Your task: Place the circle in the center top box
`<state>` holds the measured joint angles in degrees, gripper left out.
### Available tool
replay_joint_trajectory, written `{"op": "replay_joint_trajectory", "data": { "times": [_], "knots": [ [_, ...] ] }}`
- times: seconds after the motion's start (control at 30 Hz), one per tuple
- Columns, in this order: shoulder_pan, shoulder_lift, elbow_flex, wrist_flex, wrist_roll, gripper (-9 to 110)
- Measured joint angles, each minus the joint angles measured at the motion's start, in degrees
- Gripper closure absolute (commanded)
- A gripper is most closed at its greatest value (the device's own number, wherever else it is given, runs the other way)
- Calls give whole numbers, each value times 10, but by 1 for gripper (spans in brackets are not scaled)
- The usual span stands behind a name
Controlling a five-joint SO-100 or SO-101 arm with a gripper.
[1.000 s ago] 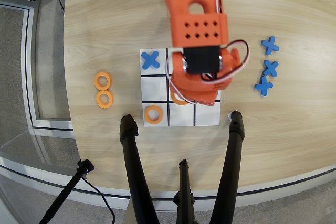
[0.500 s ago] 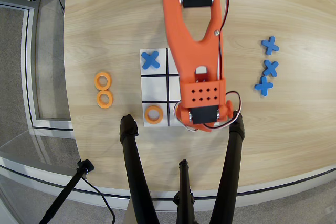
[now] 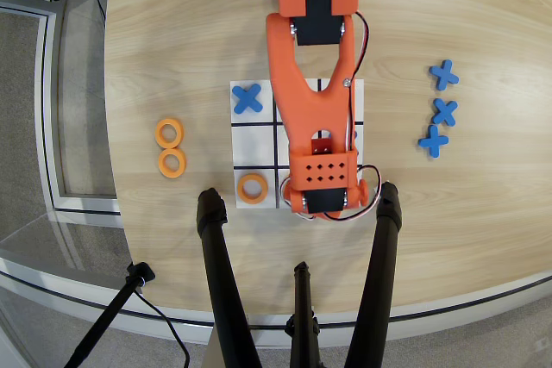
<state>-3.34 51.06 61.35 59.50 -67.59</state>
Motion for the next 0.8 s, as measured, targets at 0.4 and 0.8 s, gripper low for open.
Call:
{"op": "replay_joint_trajectory", "data": {
  "times": [0.4, 0.8],
  "knots": [
    [6, -7, -18, 30, -11, 99],
    [6, -12, -29, 33, -11, 99]
  ]
}}
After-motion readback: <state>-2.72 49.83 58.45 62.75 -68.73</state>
